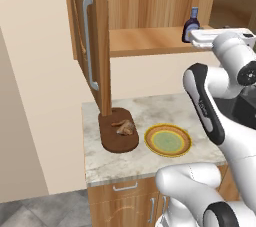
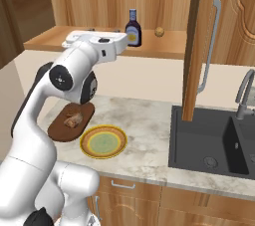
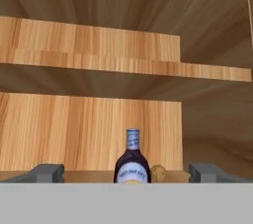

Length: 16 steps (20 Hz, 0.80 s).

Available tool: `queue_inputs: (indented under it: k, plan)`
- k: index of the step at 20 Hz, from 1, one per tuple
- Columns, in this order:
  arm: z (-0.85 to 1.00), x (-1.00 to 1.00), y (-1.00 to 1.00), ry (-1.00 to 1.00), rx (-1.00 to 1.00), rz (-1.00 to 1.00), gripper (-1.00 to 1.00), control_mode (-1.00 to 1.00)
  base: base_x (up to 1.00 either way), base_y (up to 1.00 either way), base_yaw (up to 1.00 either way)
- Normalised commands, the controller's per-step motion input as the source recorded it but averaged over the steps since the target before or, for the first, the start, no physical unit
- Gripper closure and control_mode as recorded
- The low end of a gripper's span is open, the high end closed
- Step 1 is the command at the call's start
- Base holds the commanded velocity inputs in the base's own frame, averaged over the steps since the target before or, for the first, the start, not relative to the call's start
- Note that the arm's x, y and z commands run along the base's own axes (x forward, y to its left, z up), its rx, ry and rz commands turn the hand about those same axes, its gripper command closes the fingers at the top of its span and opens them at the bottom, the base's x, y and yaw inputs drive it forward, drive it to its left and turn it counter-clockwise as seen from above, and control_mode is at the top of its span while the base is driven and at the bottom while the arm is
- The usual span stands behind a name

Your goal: Pick the chicken drumstick from the plate and place it on the cutting board. Then pick the condiment bottle from the cabinet and place it next to the cutting board.

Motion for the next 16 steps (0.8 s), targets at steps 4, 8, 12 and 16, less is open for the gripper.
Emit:
queue_inputs:
  k: [4,8,12,16]
  plan:
    - [0.0,0.25,-0.1,0.0,0.0,0.0,-1.0,-1.0,0.0,0.0,0.0]
    - [0.0,0.25,-0.04,0.0,0.0,0.0,-1.0,-1.0,0.0,0.0,0.0]
    - [0.0,0.26,-0.03,0.0,0.0,0.0,-1.0,-1.0,0.0,0.0,0.0]
    - [0.0,0.26,-0.04,0.0,0.0,0.0,-1.0,-1.0,0.0,0.0,0.0]
